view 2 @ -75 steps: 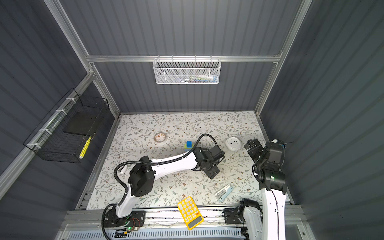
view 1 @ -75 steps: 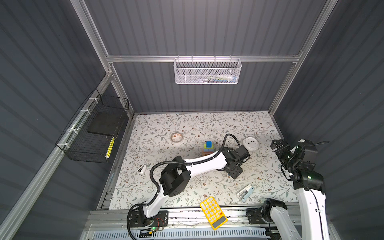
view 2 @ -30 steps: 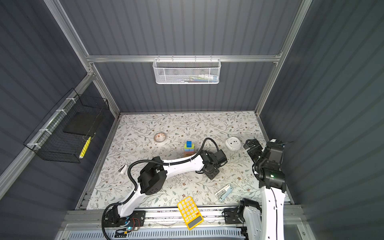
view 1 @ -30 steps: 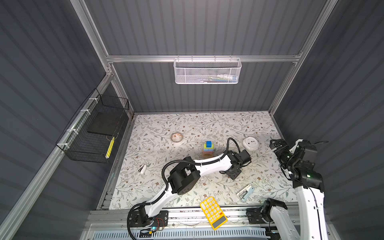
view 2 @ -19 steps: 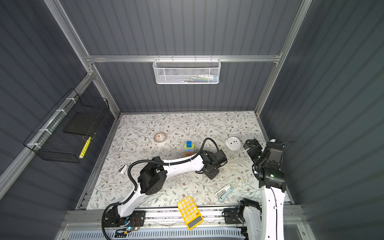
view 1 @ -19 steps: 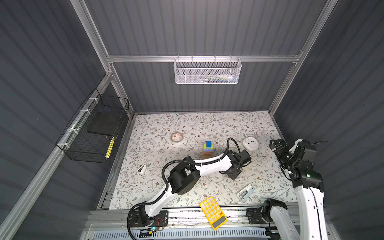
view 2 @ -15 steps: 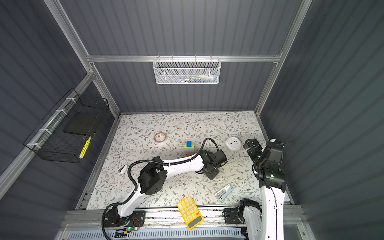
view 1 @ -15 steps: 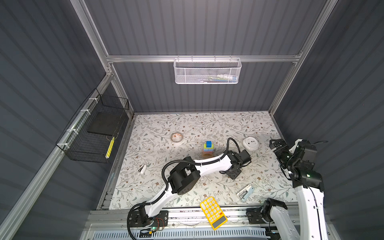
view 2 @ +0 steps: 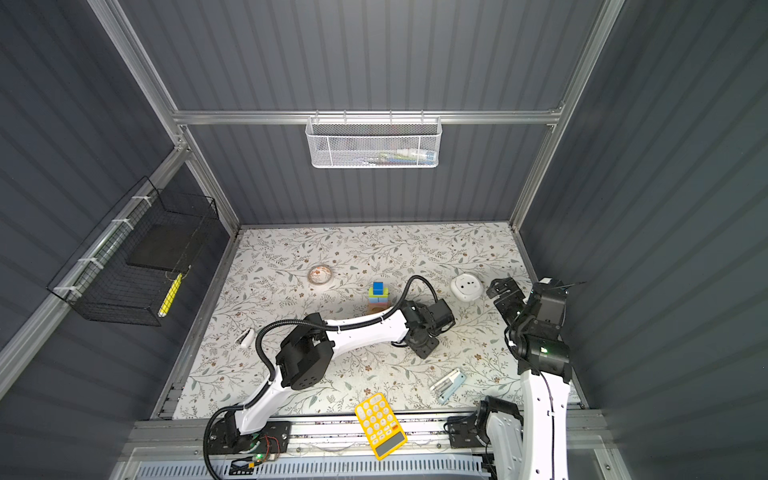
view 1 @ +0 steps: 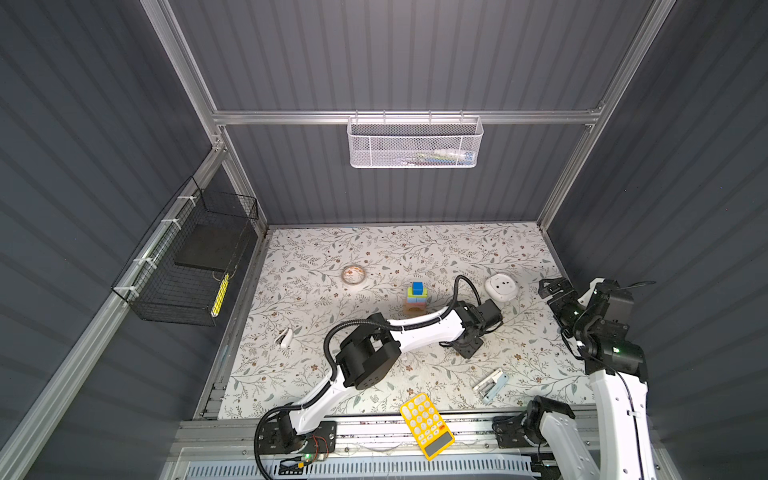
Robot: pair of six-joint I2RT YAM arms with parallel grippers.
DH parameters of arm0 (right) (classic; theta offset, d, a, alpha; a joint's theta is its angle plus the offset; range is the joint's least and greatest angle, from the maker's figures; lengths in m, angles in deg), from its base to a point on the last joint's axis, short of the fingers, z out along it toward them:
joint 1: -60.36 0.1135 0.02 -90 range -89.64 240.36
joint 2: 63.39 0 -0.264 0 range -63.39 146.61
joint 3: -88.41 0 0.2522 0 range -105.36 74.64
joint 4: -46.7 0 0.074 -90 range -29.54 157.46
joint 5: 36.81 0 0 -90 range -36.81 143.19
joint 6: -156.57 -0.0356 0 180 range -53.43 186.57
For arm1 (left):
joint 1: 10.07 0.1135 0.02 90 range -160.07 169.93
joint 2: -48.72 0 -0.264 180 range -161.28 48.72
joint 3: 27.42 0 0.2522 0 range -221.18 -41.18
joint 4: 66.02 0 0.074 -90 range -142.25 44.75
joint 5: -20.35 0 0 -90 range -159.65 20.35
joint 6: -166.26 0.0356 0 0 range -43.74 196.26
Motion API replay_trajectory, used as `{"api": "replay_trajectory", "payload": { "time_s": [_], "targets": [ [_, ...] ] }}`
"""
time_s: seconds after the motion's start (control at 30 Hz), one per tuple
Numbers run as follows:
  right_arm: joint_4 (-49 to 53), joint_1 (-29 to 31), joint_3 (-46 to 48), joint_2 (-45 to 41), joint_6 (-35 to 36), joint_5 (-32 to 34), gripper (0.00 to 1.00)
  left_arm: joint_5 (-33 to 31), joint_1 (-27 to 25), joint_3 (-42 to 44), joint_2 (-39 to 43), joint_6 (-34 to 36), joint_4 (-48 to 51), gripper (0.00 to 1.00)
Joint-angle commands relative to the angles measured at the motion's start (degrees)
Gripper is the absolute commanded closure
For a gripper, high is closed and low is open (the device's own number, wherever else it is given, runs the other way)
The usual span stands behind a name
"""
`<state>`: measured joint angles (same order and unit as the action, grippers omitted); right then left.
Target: Build the wood block tower
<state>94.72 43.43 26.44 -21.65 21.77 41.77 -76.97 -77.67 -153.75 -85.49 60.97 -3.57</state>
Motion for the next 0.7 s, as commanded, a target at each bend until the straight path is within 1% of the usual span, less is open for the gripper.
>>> {"api": "replay_trajectory", "payload": {
  "time_s": [0.0,0.27,0.37,0.43,0.57,0.67],
  "targets": [
    [-0.5,-0.4,0.5,0.0,0.1,-0.5,0.01,0.9,-0.4,-2.0,-1.7,-0.6,1.5,0.56],
    [-0.5,-0.4,0.5,0.2,0.1,-0.6,0.01,0.9,-0.4,-2.5,-1.9,-0.7,1.9,0.59],
    [-0.5,-0.5,0.6,0.2,0.2,-0.7,0.01,0.7,-0.4,-2.5,-1.7,-0.7,1.9,0.57],
    [-0.6,-0.5,0.6,0.2,0.1,-0.8,0.01,0.5,-0.4,-2.5,-1.5,-0.9,1.8,0.53],
    [-0.5,-0.6,0.7,0.2,0.1,-0.9,0.01,0.3,-0.4,-2.4,-1.1,-1.1,1.7,0.53],
    [-0.5,-0.6,0.7,0.3,0.0,-1.0,0.01,0.3,-0.4,-2.2,-1.0,-1.2,1.7,0.55]
  ]
}}
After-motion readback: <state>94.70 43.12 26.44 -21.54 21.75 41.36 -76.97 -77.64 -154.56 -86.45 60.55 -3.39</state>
